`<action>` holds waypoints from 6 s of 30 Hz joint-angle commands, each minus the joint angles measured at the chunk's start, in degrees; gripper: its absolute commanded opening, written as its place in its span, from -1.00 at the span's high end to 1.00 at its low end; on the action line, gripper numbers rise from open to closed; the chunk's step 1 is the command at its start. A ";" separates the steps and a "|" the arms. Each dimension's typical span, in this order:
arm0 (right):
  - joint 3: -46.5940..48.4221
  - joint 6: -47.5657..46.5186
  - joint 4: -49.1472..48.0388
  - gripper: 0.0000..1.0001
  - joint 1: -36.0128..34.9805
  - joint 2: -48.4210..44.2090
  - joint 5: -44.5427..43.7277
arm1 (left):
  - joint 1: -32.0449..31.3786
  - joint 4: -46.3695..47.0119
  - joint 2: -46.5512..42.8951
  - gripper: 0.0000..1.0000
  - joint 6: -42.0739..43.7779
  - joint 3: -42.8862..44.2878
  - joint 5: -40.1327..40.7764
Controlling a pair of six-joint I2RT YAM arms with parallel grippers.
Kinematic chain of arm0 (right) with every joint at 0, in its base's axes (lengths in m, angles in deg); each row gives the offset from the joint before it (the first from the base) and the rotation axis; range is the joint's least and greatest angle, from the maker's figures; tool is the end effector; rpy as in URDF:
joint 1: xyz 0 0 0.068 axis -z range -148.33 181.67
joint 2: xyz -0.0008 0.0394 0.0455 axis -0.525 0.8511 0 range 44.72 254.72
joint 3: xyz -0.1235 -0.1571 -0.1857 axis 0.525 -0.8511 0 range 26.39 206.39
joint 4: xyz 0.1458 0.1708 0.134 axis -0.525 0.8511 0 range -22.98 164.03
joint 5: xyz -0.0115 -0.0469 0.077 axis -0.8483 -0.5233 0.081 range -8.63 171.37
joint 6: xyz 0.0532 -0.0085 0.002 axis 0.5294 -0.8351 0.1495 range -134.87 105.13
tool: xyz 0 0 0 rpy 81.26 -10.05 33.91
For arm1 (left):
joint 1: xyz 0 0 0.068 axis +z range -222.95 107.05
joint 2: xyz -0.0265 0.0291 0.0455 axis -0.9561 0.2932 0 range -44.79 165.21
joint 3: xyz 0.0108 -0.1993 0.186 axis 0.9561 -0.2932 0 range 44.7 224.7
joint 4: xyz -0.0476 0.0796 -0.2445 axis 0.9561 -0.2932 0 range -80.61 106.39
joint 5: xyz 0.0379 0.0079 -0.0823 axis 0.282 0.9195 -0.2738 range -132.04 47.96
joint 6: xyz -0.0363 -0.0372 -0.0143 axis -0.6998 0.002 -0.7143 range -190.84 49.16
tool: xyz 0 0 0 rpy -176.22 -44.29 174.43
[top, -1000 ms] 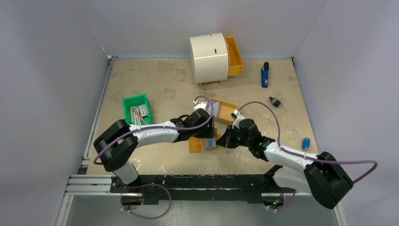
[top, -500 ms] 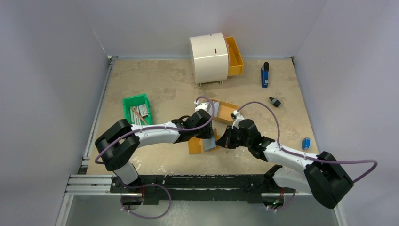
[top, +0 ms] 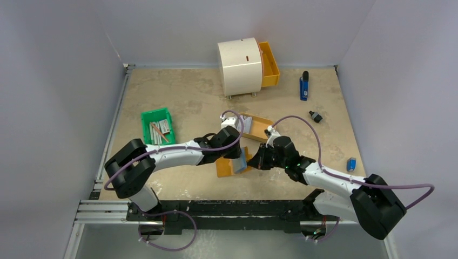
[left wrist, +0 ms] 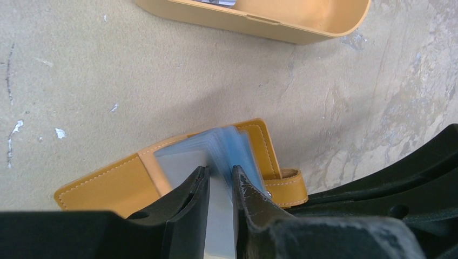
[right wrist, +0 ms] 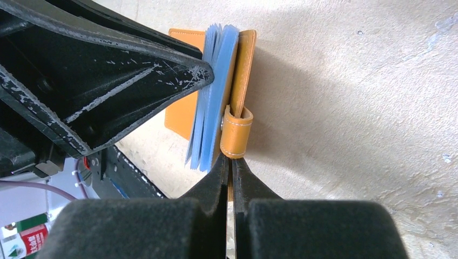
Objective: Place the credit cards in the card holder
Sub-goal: Open the card holder at the center of the board, then pick up the credit card from the storage box.
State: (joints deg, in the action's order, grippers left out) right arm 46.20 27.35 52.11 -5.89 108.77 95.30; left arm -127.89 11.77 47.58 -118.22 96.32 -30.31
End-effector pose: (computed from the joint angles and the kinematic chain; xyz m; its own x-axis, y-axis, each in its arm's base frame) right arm 0.1664 0.1388 0.1697 -0.7969 0.2099 -0.5665 -0.3006 0.6756 0.6732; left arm 0.1968 -0.2677 0.1853 -0.8063 -0.1054 -0.5821 0.1863 0.8887 -0.4189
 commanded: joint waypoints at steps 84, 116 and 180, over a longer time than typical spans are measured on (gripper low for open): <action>13.92 -2.24 10.92 0.42 -5.39 21.38 -8.61 | 0.12 -16.73 -14.16 0.09 0.24 -2.33 12.61; 10.51 2.68 19.89 0.32 -5.34 14.49 -13.84 | 1.05 -1.74 -1.96 0.50 -2.88 -12.02 6.90; 39.95 1.87 11.55 -0.25 13.93 34.99 -8.49 | 1.09 -7.24 -34.37 -0.11 -8.51 -23.33 19.61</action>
State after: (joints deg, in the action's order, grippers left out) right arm 83.01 30.30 64.98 7.81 143.67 85.75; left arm -126.97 2.44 14.03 -125.85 73.08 -11.21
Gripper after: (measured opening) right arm 0.635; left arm 0.559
